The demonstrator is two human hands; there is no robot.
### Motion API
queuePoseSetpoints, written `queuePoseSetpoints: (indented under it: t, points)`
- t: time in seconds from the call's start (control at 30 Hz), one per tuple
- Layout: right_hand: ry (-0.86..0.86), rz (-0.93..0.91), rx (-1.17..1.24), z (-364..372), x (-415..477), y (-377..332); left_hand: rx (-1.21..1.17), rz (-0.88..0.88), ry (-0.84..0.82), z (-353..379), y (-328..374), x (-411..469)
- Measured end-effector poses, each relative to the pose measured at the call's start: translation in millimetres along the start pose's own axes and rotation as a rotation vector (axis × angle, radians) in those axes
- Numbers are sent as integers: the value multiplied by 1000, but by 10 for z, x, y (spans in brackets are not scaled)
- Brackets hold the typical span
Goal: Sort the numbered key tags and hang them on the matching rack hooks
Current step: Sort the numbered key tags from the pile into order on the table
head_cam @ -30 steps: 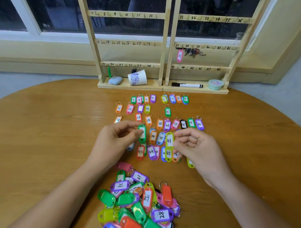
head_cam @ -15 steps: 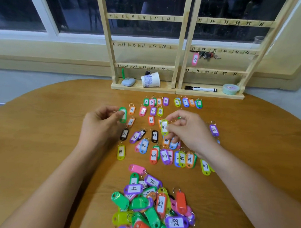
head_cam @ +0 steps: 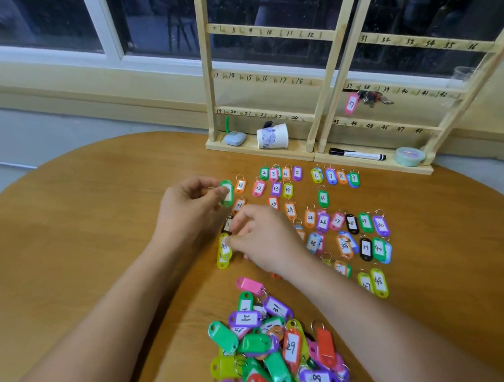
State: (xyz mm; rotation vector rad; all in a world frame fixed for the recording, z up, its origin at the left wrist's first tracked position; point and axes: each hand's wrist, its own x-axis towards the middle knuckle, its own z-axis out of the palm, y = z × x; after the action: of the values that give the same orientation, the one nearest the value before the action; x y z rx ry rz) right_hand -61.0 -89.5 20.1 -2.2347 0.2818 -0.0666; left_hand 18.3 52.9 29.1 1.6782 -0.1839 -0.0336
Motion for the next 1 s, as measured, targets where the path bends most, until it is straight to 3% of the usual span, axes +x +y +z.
queuePoseSetpoints:
  t: [0.3,0.53,0.73,1.0]
  points:
    - [65,-112,-164,159,-122,26,-52,-79,-46,-31,-47,49]
    - [71,-189,-129,111,-206,64,40,-76,-3,-54,-117,90]
    - [123,-186,-31,-230,-444,182,100,-101,-2,2,-156,129]
    - [272,-162,32,-879,-790,649,262,-67,-173,336,0,210]
